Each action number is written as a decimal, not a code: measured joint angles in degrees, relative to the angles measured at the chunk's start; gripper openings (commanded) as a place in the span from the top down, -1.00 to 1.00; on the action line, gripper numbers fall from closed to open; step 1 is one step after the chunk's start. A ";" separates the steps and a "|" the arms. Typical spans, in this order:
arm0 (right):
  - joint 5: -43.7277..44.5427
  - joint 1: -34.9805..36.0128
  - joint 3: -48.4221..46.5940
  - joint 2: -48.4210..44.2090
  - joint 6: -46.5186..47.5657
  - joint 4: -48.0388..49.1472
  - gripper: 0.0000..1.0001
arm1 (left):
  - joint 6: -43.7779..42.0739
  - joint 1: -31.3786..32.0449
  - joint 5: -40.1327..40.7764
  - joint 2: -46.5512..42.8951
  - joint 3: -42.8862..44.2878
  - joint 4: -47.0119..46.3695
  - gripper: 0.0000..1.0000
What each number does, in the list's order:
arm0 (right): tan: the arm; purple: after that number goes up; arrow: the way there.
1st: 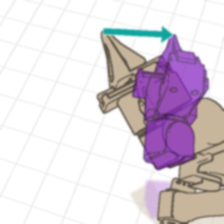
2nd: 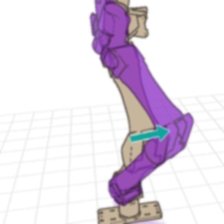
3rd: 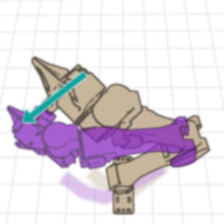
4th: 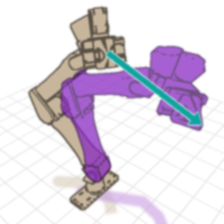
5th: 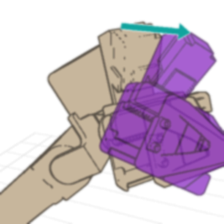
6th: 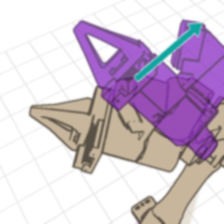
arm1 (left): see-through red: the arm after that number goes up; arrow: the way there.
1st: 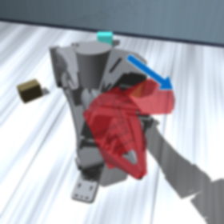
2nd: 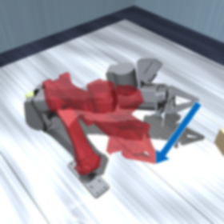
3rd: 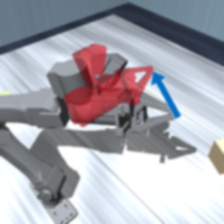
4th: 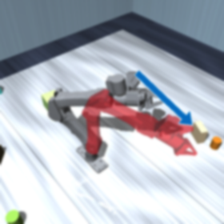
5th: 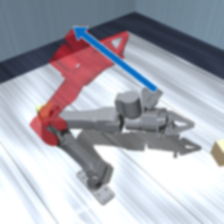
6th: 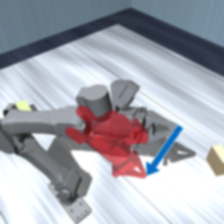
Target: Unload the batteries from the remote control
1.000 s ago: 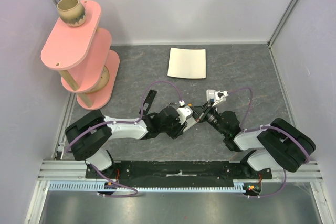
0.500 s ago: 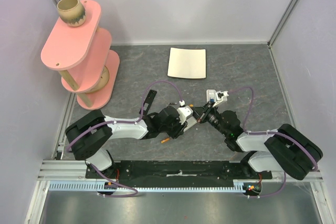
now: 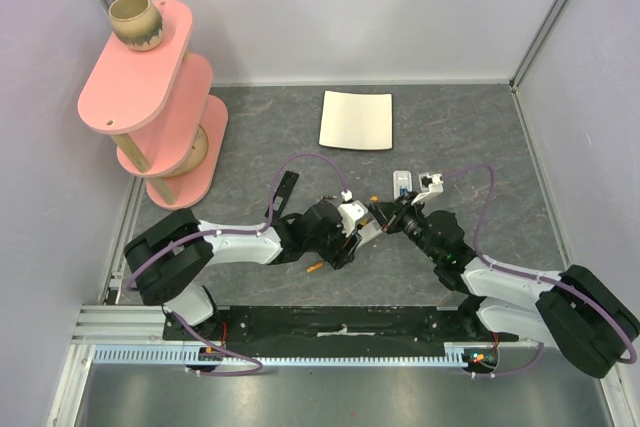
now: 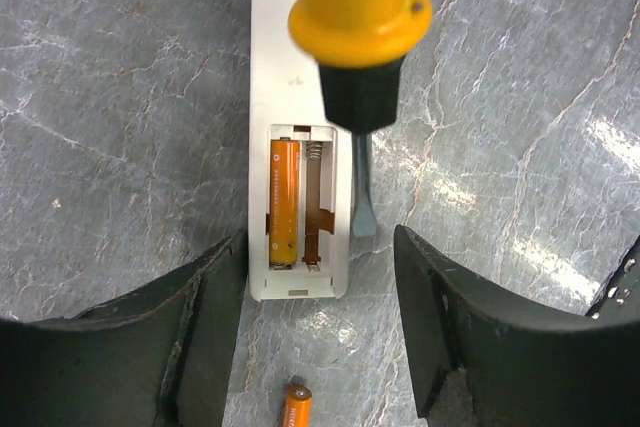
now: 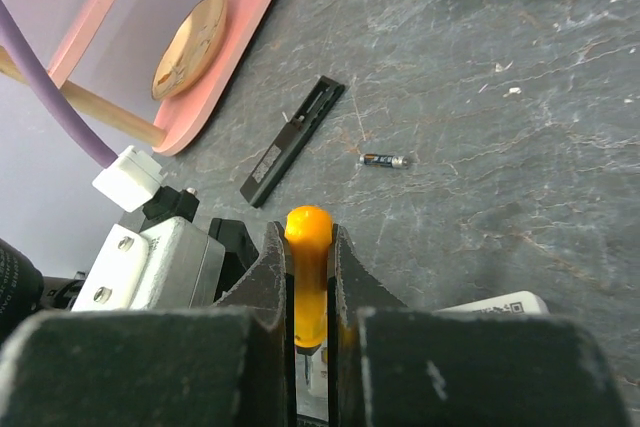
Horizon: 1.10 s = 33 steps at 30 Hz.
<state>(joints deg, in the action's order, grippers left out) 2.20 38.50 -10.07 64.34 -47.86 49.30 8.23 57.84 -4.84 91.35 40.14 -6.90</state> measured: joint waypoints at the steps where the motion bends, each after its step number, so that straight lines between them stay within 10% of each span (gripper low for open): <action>1: 0.46 0.00 -0.07 -0.96 0.48 -1.18 1.00 | 0.17 0.02 0.00 0.00 0.00 0.00 -0.33; 22: 3.10 -0.26 -0.17 -7.93 3.72 -10.32 1.00 | 4.81 2.69 -10.78 -0.57 -4.76 -9.14 -0.22; 33: 3.96 -0.37 -0.17 -10.86 5.49 -14.67 1.00 | 9.55 -6.23 -16.94 -8.87 -14.78 -13.42 0.53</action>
<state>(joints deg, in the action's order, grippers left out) 6.15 38.13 -10.24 53.47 -42.37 34.63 17.78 51.62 -21.78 82.48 25.36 -20.32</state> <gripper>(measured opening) 0.087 0.307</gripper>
